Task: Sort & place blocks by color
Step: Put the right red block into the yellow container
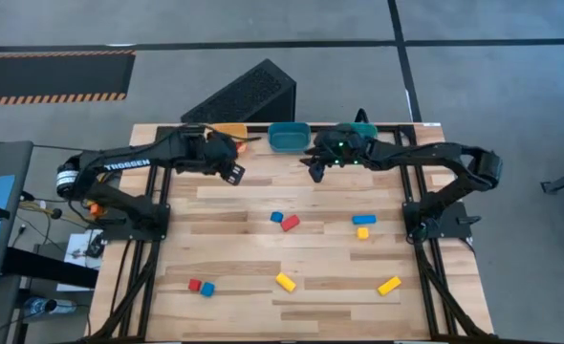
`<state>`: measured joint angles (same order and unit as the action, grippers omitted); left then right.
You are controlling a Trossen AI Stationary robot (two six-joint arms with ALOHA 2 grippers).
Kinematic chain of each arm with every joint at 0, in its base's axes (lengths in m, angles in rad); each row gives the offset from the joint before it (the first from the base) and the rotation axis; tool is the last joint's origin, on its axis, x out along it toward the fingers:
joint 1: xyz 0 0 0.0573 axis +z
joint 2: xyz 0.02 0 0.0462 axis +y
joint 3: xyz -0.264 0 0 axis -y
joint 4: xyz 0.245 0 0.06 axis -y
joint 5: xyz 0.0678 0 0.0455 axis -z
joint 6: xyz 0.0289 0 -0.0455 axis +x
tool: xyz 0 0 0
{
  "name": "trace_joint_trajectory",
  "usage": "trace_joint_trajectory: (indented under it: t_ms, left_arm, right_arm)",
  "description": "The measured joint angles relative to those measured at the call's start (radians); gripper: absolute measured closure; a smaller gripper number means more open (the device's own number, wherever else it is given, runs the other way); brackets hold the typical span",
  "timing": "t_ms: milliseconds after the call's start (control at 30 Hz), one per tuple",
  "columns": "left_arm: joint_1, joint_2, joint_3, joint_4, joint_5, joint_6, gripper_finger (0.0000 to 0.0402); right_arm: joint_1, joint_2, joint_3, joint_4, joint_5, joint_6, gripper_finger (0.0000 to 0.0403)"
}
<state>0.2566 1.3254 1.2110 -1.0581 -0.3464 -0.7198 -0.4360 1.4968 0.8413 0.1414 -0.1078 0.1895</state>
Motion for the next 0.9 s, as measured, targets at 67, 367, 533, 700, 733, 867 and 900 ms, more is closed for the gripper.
trace_joint_trajectory:
  t_ms: [67, 367, 533, 700, 733, 867, 900]
  left_arm:
    - [-0.031, 0.0, 0.0, -0.062, -0.03, -0.053, 0.0224]
    - [-0.088, 0.004, -0.004, -0.293, 0.075, -0.068, 0.0224]
    - [-0.132, -0.031, -0.101, -0.185, 0.01, 0.042, 0.0233]
    - [-0.2, -0.104, -0.283, 0.041, 0.107, 0.058, 0.0251]
    - [-0.216, -0.115, -0.309, 0.061, 0.142, 0.039, 0.0255]
    - [-0.305, -0.14, -0.384, 0.059, 0.25, -0.089, 0.0259]
    - [-0.338, -0.145, -0.397, 0.062, 0.261, -0.114, 0.0259]
  right_arm:
    - [0.012, 0.034, 0.0, -0.004, -0.001, 0.016, 0.021]
    - [0.121, 0.06, -0.001, 0.026, -0.003, 0.016, 0.0211]
    - [0.187, 0.06, 0.032, 0.051, 0.0, 0.1, 0.021]
    - [0.282, 0.063, 0.108, 0.057, 0.083, 0.15, 0.0215]
    - [0.304, 0.063, 0.12, 0.055, 0.116, 0.15, 0.0216]
    - [0.386, 0.102, 0.163, 0.074, 0.211, 0.125, 0.022]
    - [0.405, 0.117, 0.173, 0.067, 0.213, 0.119, 0.0222]
